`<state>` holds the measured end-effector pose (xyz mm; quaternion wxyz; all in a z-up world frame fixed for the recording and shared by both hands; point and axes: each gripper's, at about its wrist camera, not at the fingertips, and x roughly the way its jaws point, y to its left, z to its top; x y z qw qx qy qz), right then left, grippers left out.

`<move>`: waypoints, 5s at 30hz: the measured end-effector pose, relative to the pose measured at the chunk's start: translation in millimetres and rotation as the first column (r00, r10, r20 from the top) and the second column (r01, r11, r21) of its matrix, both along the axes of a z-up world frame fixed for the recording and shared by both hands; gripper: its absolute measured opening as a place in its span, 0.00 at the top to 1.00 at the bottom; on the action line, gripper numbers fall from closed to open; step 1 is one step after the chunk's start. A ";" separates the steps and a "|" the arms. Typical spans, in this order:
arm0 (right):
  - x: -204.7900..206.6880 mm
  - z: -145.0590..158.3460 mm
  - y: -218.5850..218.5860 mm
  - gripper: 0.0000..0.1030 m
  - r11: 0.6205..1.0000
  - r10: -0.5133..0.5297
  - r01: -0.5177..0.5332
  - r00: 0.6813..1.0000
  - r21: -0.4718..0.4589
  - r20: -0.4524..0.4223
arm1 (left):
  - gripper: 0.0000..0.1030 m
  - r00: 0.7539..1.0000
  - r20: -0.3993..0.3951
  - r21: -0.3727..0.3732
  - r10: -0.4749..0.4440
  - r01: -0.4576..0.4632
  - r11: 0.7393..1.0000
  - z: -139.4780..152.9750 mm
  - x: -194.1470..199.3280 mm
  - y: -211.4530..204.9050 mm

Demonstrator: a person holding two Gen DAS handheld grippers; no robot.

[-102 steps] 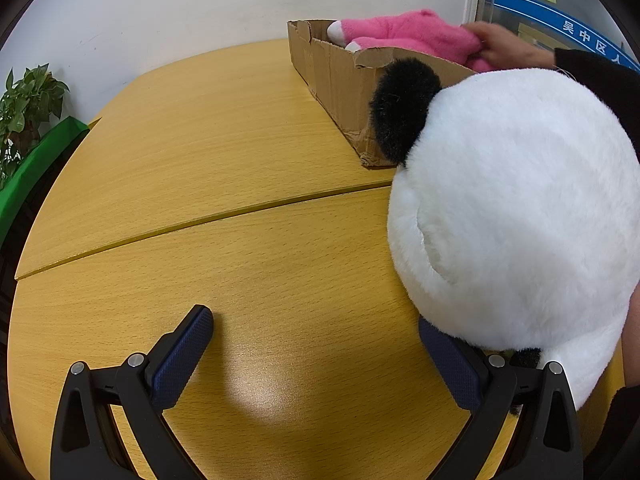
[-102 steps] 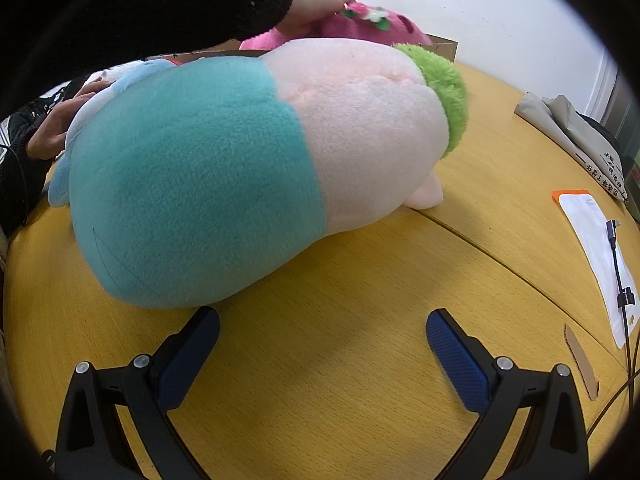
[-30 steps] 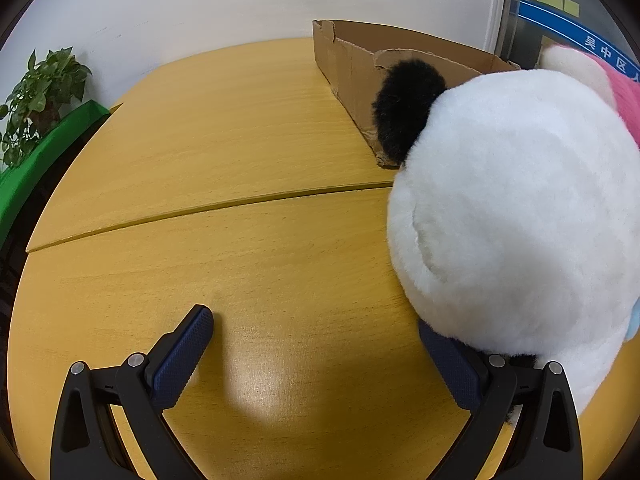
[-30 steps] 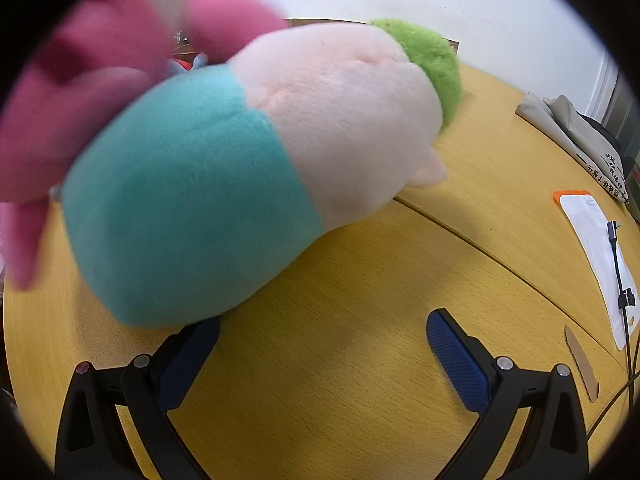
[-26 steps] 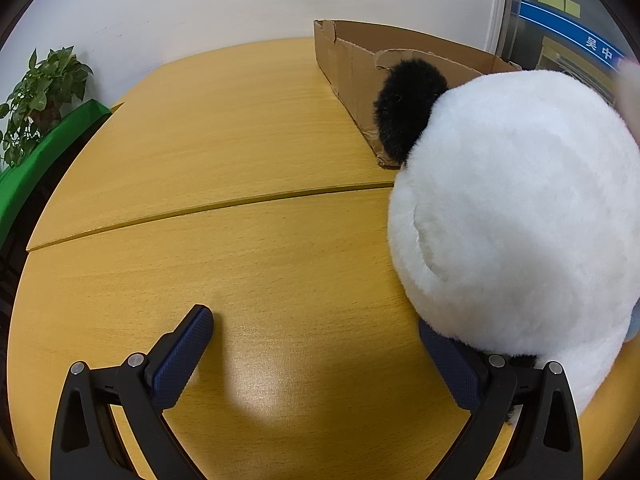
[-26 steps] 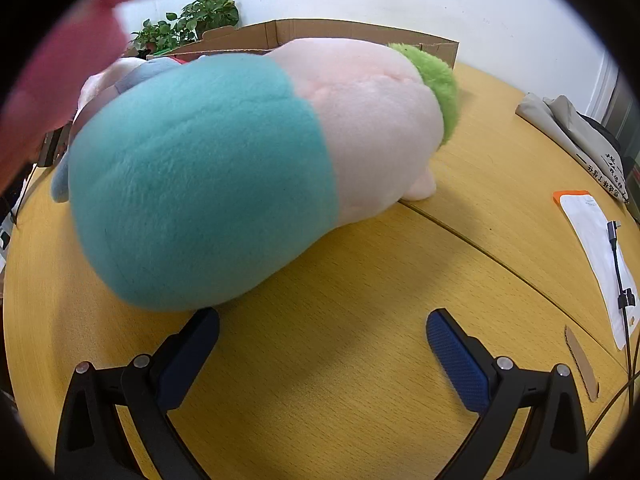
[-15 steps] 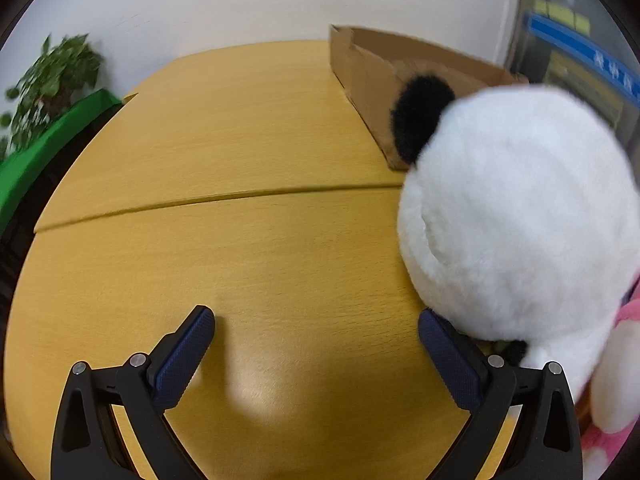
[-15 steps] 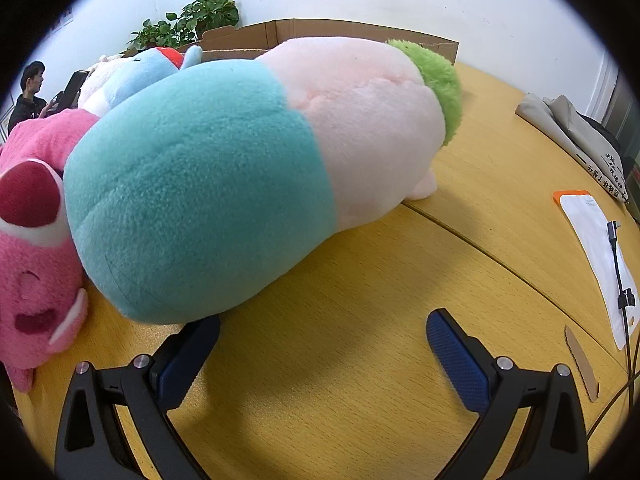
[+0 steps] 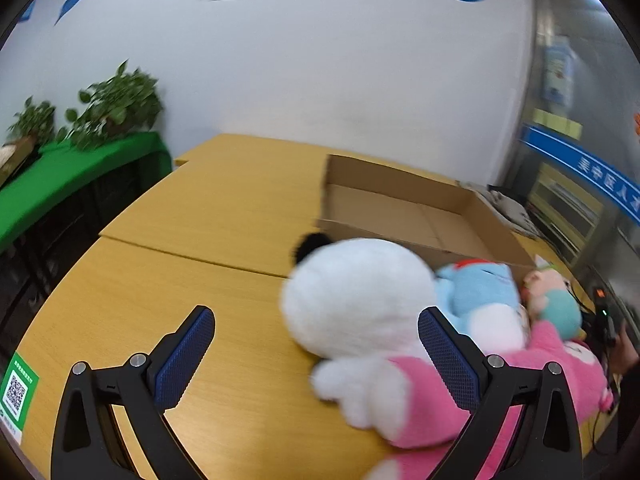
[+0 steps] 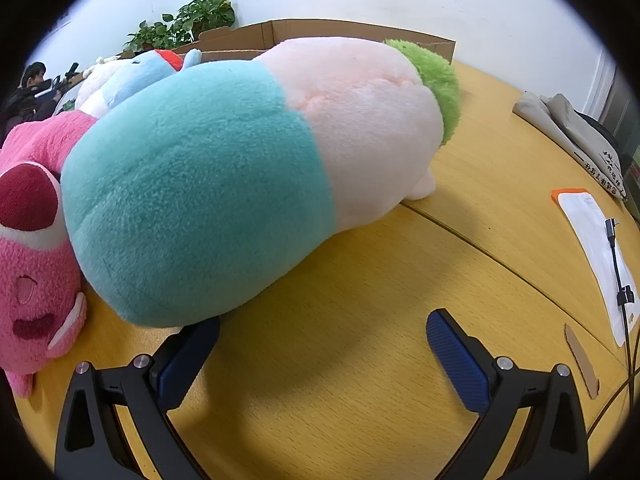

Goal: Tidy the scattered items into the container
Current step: 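Raise both grippers and turn them toward the plush toys beside the empty box, then close both grippers on the pink bear plush and lift it, then carry the pink bear into the cardboard box and open both grippers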

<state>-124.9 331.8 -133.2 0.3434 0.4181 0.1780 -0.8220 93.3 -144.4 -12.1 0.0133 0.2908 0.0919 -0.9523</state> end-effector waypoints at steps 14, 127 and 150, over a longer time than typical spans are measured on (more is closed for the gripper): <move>107.0 41.4 10.5 0.00 0.951 -0.307 0.308 0.941 -0.010 -0.143 | 0.00 0.992 0.120 -0.067 -0.031 0.039 0.997 11.1 33.0 37.0; -256.8 79.6 -156.9 0.41 0.731 -0.551 0.613 0.789 -0.298 0.270 | 0.49 0.815 0.409 0.286 -0.410 0.312 0.906 -54.1 -480.1 95.9; -190.4 154.1 -132.2 0.12 0.767 -0.558 0.530 0.829 -0.362 0.034 | 0.30 0.939 0.234 0.067 -0.252 0.243 0.968 55.2 -386.4 75.3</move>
